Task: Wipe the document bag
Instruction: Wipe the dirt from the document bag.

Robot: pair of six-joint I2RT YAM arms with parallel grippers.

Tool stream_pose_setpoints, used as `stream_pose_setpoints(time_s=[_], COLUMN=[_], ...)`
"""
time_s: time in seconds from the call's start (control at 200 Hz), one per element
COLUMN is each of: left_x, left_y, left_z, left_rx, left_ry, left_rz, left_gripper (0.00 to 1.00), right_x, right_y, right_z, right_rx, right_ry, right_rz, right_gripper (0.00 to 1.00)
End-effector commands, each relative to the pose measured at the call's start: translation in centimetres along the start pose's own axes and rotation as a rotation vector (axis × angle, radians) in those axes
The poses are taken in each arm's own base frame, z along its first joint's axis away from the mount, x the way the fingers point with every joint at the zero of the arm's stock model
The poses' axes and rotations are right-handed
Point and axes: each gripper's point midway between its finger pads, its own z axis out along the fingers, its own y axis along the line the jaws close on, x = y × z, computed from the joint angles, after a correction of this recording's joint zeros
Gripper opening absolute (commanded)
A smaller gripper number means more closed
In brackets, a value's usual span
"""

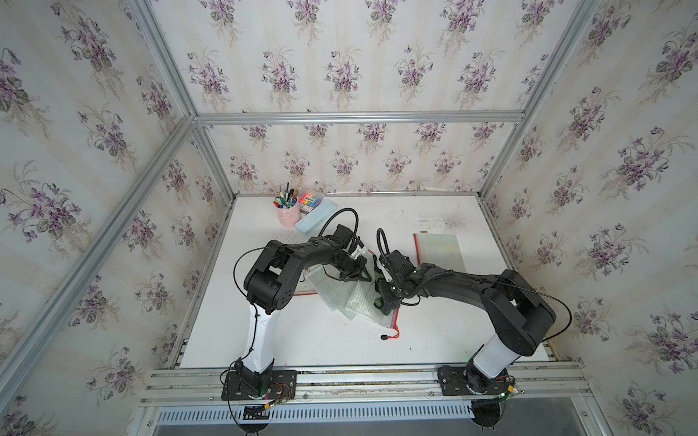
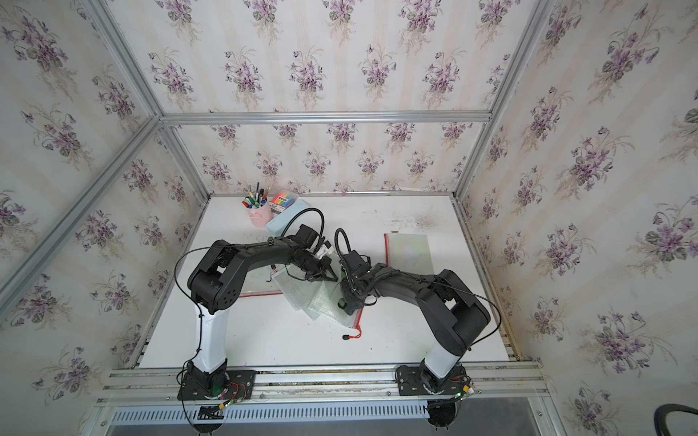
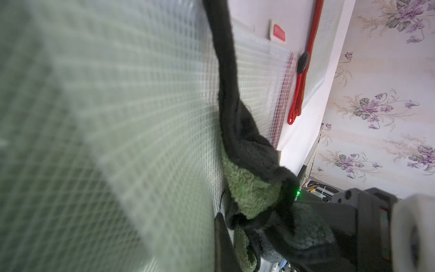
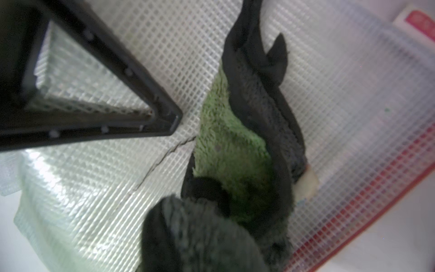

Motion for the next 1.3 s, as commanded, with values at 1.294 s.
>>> stream_pose_setpoints(time_s=[1.294], left_x=[0.5], left_y=[1.1], left_z=[0.4], left_rx=[0.029], left_ry=[-0.128], left_rz=[-0.181], left_gripper=[0.0], right_x=[0.7], right_y=[4.8], right_z=[1.1], right_rx=[-0.057], right_ry=[0.048], right_rz=[0.044], right_gripper=[0.09])
